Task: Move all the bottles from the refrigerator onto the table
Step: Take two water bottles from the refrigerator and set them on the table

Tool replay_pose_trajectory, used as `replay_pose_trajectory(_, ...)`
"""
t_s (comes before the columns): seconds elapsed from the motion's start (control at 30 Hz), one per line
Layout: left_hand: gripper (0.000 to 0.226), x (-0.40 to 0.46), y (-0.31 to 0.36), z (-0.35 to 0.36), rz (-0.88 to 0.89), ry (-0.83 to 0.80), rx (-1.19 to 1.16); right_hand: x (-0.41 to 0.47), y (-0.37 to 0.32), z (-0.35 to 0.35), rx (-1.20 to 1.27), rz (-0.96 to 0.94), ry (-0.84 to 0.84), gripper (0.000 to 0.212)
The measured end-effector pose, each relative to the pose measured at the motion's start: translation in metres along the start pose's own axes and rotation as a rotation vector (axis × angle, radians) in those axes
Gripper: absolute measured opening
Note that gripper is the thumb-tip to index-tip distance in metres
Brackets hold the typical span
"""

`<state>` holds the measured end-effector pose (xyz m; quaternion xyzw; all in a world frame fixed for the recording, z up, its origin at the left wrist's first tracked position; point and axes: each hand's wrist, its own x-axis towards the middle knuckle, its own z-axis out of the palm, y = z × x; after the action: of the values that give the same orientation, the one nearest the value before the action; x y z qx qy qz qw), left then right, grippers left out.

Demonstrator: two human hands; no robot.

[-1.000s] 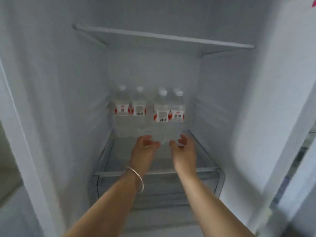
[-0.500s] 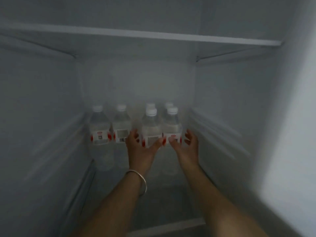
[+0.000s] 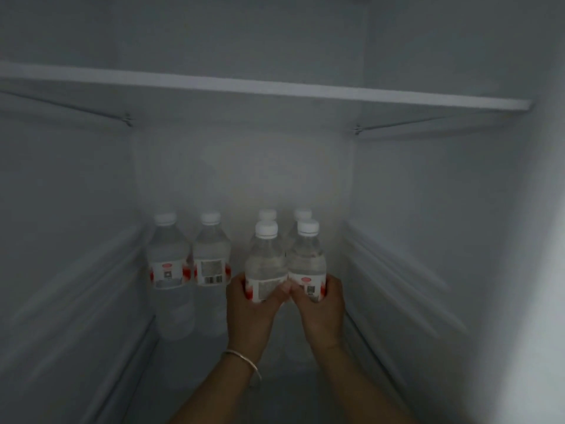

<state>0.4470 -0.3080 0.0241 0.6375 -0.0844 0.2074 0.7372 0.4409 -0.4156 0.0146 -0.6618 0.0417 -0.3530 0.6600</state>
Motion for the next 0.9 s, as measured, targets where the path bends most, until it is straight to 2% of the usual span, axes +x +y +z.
replay_pose_trajectory(0.17,0.048,-0.017,0.027,-0.01,0.036,-0.017,0.013,-0.023,-0.028,-0.006,0.031,-0.029,-0.006,0.042)
replay_pose_trajectory(0.43,0.051,-0.088,0.092,-0.054,0.039,-0.135,-0.101,-0.113,-0.112,-0.032,0.055,-0.155,-0.012,0.037)
replay_pose_trajectory(0.53,0.07,-0.133,0.111,-0.075,0.022,-0.285,-0.142,-0.169,-0.138,-0.057,-0.003,-0.184,0.073,0.036)
replay_pose_trajectory(0.57,0.07,-0.149,0.118,-0.081,0.01,-0.338,-0.143,-0.188,-0.145,-0.067,-0.049,-0.187,0.11,0.037)
replay_pose_trajectory(0.7,0.047,-0.211,0.135,-0.099,-0.053,-0.549,-0.147,-0.26,-0.168,-0.112,-0.204,-0.154,0.233,0.039)
replay_pose_trajectory(0.8,0.055,-0.261,0.142,-0.102,-0.131,-0.644,-0.17,-0.311,-0.182,-0.152,-0.292,-0.09,0.367,0.033)
replay_pose_trajectory(0.9,0.053,-0.312,0.154,-0.1,-0.194,-0.734,-0.215,-0.361,-0.199,-0.192,-0.355,-0.02,0.465,0.035)
